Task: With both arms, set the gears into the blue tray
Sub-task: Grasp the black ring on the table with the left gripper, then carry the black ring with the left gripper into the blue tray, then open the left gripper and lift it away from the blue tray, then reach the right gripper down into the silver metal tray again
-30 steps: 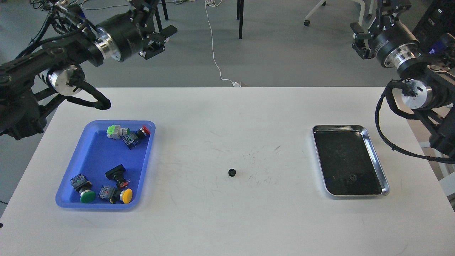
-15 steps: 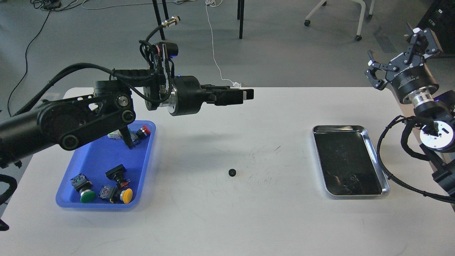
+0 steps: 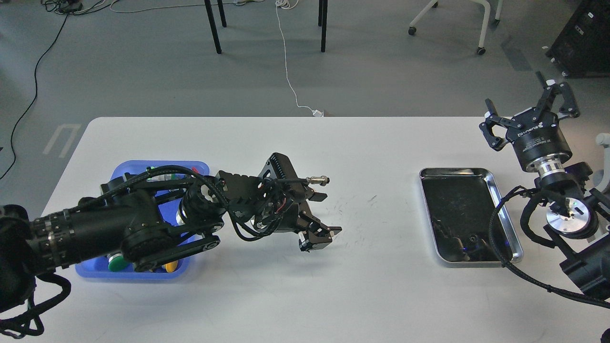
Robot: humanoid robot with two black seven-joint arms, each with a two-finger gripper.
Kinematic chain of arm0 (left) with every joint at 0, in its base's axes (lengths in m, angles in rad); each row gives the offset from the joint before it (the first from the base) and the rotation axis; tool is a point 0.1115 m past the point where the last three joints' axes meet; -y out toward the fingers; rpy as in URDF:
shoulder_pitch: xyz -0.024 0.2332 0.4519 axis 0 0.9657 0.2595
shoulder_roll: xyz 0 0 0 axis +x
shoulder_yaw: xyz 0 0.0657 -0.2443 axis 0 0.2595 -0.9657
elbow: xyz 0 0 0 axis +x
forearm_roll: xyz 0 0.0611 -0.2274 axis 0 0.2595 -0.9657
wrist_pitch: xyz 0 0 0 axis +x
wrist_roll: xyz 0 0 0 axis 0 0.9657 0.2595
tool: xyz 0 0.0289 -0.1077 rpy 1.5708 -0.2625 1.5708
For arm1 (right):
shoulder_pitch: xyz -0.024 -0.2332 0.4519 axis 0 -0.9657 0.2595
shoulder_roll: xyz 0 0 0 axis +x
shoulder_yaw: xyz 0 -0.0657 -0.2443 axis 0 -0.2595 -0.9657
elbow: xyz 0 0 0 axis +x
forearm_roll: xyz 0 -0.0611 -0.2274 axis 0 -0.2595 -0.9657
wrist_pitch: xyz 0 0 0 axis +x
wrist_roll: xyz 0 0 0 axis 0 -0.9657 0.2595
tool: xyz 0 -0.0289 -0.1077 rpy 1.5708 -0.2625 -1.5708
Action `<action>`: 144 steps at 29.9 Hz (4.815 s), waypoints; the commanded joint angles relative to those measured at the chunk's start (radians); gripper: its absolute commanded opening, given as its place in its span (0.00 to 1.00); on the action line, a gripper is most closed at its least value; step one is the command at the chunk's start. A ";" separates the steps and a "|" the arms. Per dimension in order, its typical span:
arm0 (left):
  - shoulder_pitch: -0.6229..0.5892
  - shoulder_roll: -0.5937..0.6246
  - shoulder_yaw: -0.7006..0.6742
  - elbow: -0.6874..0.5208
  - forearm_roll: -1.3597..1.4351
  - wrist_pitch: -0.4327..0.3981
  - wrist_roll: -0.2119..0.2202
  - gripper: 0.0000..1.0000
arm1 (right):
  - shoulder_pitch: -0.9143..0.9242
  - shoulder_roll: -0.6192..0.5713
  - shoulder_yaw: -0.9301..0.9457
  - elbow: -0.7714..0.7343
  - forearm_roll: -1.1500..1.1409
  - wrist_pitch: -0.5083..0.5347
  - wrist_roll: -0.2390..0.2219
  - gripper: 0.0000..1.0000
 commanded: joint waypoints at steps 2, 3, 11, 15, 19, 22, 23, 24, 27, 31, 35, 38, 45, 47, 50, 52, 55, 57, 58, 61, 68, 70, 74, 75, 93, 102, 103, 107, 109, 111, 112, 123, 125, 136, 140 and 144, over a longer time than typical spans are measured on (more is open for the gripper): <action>0.038 -0.020 0.002 0.031 0.022 0.003 0.003 0.66 | -0.013 0.000 0.006 0.013 0.000 0.000 0.009 0.99; 0.041 -0.020 0.002 0.041 0.022 0.003 0.002 0.64 | -0.015 0.000 0.010 0.013 0.000 -0.002 0.009 0.99; 0.067 -0.022 0.002 0.098 0.022 0.001 0.002 0.45 | -0.015 0.000 0.015 0.021 0.000 -0.003 0.011 0.99; 0.070 -0.023 0.002 0.129 0.022 0.003 0.000 0.41 | -0.013 0.002 0.015 0.030 0.000 -0.005 0.011 0.99; 0.076 -0.023 0.003 0.129 0.022 0.003 0.002 0.32 | -0.013 0.002 0.015 0.036 -0.002 -0.005 0.011 0.99; 0.090 -0.023 0.002 0.129 0.024 0.003 0.002 0.21 | -0.013 0.002 0.017 0.036 -0.002 -0.005 0.011 0.99; 0.090 -0.023 0.000 0.129 0.024 0.003 0.002 0.18 | -0.013 0.002 0.017 0.036 -0.002 -0.005 0.011 0.99; 0.090 -0.023 0.000 0.129 0.024 0.003 0.003 0.15 | -0.013 0.002 0.017 0.036 -0.002 -0.005 0.011 0.99; 0.084 -0.023 -0.006 0.124 0.019 0.003 0.003 0.10 | -0.013 0.002 0.023 0.036 -0.002 -0.005 0.011 0.99; 0.073 0.009 -0.035 0.068 0.007 0.006 0.002 0.09 | -0.013 0.002 0.023 0.036 -0.002 -0.006 0.011 0.99; 0.067 0.168 -0.133 -0.052 -0.054 0.004 -0.003 0.10 | -0.012 0.001 0.024 0.036 -0.002 -0.006 0.011 0.99; 0.068 0.321 -0.155 -0.112 -0.145 0.009 -0.009 0.10 | -0.012 0.000 0.023 0.035 -0.002 -0.006 0.011 0.99; 0.137 0.639 -0.133 -0.111 -0.324 0.081 -0.080 0.10 | -0.012 0.005 0.023 0.036 -0.002 -0.006 0.011 0.99; 0.174 0.673 -0.133 -0.085 -0.326 0.087 -0.086 0.10 | -0.010 0.013 0.023 0.036 -0.002 -0.006 0.011 0.99; 0.222 0.681 -0.133 -0.010 -0.323 0.102 -0.087 0.10 | -0.007 0.016 0.023 0.036 -0.002 -0.008 0.011 0.99; 0.236 0.676 -0.132 0.027 -0.325 0.107 -0.087 0.11 | -0.006 0.016 0.023 0.038 -0.002 -0.008 0.011 0.99; 0.240 0.666 -0.132 0.086 -0.328 0.107 -0.087 0.11 | -0.004 0.014 0.021 0.047 -0.002 -0.008 0.011 0.99; 0.249 0.640 -0.130 0.130 -0.328 0.108 -0.087 0.12 | -0.004 0.014 0.023 0.050 -0.002 -0.008 0.011 0.99; 0.254 0.624 -0.130 0.150 -0.326 0.110 -0.087 0.12 | -0.004 0.013 0.023 0.050 -0.002 -0.008 0.011 0.99; 0.262 0.598 -0.130 0.181 -0.328 0.108 -0.087 0.15 | -0.004 0.008 0.023 0.050 -0.002 -0.008 0.011 0.99; 0.269 0.595 -0.130 0.184 -0.329 0.108 -0.083 0.39 | -0.009 0.005 0.021 0.051 -0.002 -0.008 0.011 0.99; 0.268 0.595 -0.132 0.184 -0.331 0.108 -0.083 0.55 | -0.007 0.004 0.021 0.056 -0.002 -0.009 0.011 0.99; 0.265 0.601 -0.145 0.181 -0.361 0.110 -0.087 0.71 | -0.007 -0.001 0.020 0.082 -0.003 -0.019 0.011 0.99; 0.262 0.603 -0.147 0.181 -0.390 0.110 -0.087 0.72 | -0.007 -0.001 0.020 0.088 -0.003 -0.022 0.011 0.99; 0.079 0.379 -0.487 0.207 -1.631 0.119 -0.089 0.98 | 0.056 -0.337 -0.055 0.217 -0.057 -0.032 0.008 0.99; 0.079 0.247 -0.616 0.288 -2.013 0.076 -0.080 0.98 | 0.480 -0.472 -0.619 0.246 -0.377 -0.055 -0.041 0.99; 0.081 0.236 -0.616 0.288 -2.044 0.076 -0.080 0.98 | 0.546 -0.470 -0.704 0.245 -0.412 -0.055 -0.041 0.99; 0.091 0.224 -0.645 0.288 -2.147 0.076 -0.080 0.98 | 0.781 -0.457 -1.001 0.246 -0.552 -0.054 -0.038 0.99; 0.093 0.225 -0.653 0.288 -2.164 0.076 -0.080 0.98 | 0.864 -0.441 -1.109 0.248 -0.633 -0.054 -0.035 0.99; 0.096 0.230 -0.655 0.288 -2.168 0.075 -0.080 0.98 | 0.925 -0.424 -1.199 0.254 -0.752 -0.052 -0.029 0.99; 0.096 0.233 -0.655 0.288 -2.176 0.073 -0.081 0.98 | 0.950 -0.418 -1.238 0.263 -0.826 -0.052 -0.028 0.98; 0.133 0.236 -0.702 0.273 -2.204 0.056 -0.084 0.98 | 1.061 -0.320 -1.602 0.289 -1.387 -0.065 0.107 0.90; 0.141 0.236 -0.702 0.273 -2.204 0.046 -0.086 0.98 | 1.057 -0.299 -1.648 0.288 -1.410 -0.083 0.107 0.86; 0.167 0.251 -0.692 0.271 -2.201 0.030 -0.081 0.98 | 0.978 -0.213 -1.867 0.260 -1.442 -0.281 0.104 0.66; 0.168 0.251 -0.692 0.273 -2.201 0.021 -0.081 0.98 | 0.947 -0.201 -1.866 0.257 -1.437 -0.282 0.106 0.61; 0.168 0.251 -0.690 0.273 -2.201 0.024 -0.081 0.98 | 0.903 -0.190 -1.856 0.255 -1.434 -0.284 0.107 0.59</action>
